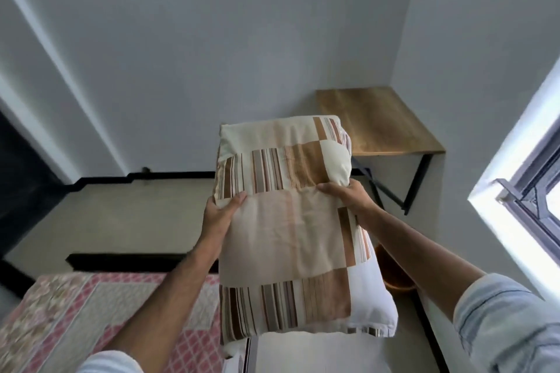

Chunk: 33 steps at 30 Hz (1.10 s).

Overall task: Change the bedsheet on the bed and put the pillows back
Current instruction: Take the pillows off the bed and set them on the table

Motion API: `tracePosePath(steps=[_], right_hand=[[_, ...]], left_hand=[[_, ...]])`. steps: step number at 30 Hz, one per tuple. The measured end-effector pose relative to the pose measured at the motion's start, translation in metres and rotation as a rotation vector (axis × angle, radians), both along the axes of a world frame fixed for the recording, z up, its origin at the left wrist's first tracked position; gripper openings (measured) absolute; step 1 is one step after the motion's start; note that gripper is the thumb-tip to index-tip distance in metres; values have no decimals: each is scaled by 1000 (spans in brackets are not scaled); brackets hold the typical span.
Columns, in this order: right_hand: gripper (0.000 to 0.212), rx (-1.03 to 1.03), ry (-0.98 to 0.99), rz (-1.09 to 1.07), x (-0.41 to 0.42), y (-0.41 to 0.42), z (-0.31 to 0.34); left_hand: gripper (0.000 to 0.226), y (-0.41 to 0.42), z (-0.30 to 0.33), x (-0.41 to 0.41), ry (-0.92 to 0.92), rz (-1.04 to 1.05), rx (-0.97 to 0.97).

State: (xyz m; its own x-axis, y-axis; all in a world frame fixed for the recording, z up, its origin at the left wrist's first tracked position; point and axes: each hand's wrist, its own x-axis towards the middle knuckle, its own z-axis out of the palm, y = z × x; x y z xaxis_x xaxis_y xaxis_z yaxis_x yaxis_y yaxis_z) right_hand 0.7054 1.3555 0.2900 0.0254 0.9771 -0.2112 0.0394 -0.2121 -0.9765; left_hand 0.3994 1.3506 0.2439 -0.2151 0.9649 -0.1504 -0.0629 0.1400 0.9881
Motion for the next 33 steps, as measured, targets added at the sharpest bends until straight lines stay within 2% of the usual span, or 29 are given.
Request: tracePosePath(steps=[4, 7, 11, 14, 19, 23, 26, 28, 32, 33], right_hand=[[42, 6, 8, -58, 47, 88, -4], [41, 13, 20, -92, 86, 154, -10], [45, 10, 25, -118, 145, 247, -13], [40, 12, 28, -122, 191, 313, -5], [37, 15, -28, -135, 253, 413, 9], [34, 23, -76, -158, 288, 485, 6], [47, 55, -97, -179, 315, 541, -3], [43, 57, -111, -202, 336, 577, -4], [62, 50, -205, -220, 377, 646, 1], [60, 32, -236, -245, 389, 665, 0]], left_hand=[[77, 96, 2, 47, 15, -84, 17], [60, 167, 0, 87, 14, -96, 18], [52, 268, 0, 148, -2, -101, 19], [44, 342, 8, 194, -10, -117, 23], [52, 446, 15, 255, -29, -172, 38], [80, 526, 5, 288, -53, -224, 3], [81, 585, -1, 320, -58, -277, -8], [83, 625, -5, 346, -44, -292, -5], [109, 699, -5, 393, 33, -422, 23], [112, 719, -9, 403, 54, -474, 33]])
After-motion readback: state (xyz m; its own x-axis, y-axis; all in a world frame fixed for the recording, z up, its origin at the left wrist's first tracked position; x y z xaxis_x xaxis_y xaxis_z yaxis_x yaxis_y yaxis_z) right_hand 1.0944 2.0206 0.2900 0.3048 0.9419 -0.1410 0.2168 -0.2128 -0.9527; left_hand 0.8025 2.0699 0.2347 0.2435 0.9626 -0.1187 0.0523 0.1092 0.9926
